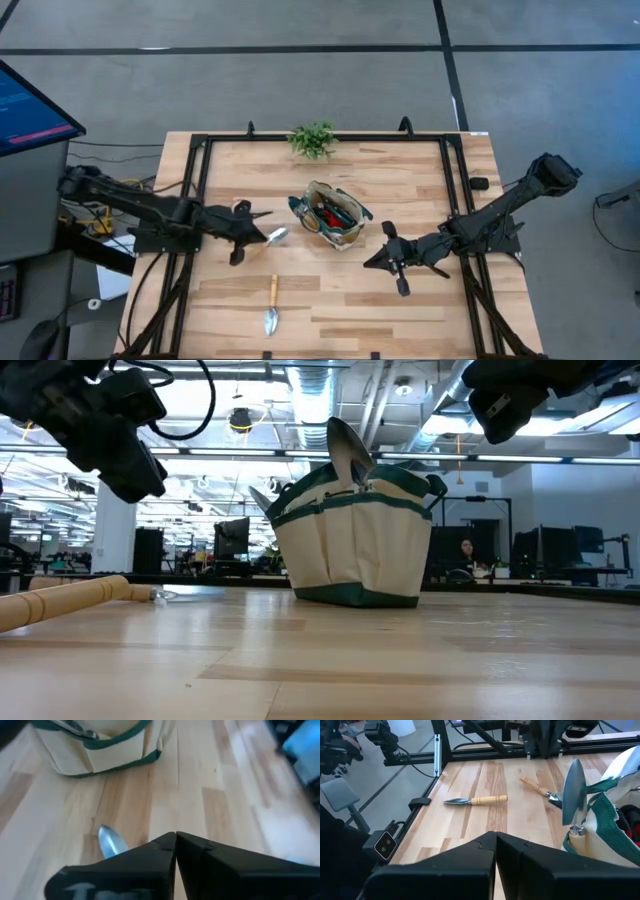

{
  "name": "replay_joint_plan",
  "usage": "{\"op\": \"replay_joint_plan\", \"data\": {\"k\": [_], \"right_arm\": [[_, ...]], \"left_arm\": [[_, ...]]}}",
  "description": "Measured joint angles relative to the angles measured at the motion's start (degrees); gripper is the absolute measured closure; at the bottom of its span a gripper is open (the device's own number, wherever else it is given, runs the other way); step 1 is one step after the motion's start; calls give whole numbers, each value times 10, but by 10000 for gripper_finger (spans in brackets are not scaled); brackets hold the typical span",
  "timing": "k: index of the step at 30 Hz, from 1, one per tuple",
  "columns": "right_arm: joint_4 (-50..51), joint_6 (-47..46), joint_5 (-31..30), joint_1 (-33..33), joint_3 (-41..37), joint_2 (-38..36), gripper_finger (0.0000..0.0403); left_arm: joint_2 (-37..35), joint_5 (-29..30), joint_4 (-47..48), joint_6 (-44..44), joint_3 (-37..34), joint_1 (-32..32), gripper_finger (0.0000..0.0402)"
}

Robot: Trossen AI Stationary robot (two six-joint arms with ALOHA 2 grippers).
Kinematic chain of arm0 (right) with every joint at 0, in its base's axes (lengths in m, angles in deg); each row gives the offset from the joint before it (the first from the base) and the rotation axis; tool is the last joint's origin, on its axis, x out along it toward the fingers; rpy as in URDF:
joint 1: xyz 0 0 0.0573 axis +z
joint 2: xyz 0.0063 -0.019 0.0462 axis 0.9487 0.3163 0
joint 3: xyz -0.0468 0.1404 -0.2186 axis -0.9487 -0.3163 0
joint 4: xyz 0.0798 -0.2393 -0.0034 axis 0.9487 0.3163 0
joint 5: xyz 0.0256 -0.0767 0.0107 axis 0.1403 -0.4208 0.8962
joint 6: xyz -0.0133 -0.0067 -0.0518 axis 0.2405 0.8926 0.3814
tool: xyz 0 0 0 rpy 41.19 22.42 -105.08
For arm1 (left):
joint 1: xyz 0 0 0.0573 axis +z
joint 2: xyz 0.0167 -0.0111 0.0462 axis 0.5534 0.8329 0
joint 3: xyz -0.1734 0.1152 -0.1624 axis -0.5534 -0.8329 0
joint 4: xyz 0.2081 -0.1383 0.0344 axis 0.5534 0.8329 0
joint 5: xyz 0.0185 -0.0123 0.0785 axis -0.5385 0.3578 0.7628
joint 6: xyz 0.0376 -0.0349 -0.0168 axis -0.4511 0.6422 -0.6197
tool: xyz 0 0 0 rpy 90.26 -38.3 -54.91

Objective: Pick & Place Garden tools in Gardening bag
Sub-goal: Put the top trowel into the gardening bag

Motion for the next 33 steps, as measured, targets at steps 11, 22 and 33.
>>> {"op": "replay_joint_plan", "data": {"k": [11,22,33], "right_arm": [[4,2,0,0,0,2,403],[17,-1,0,0,0,2,403],[17,-2,0,0,0,2,403]], "left_arm": [[74,-37,4,83,0,-6,319],[171,-57,1,130,0,-6,216],[171,-8,3,159,0,-6,184]]}}
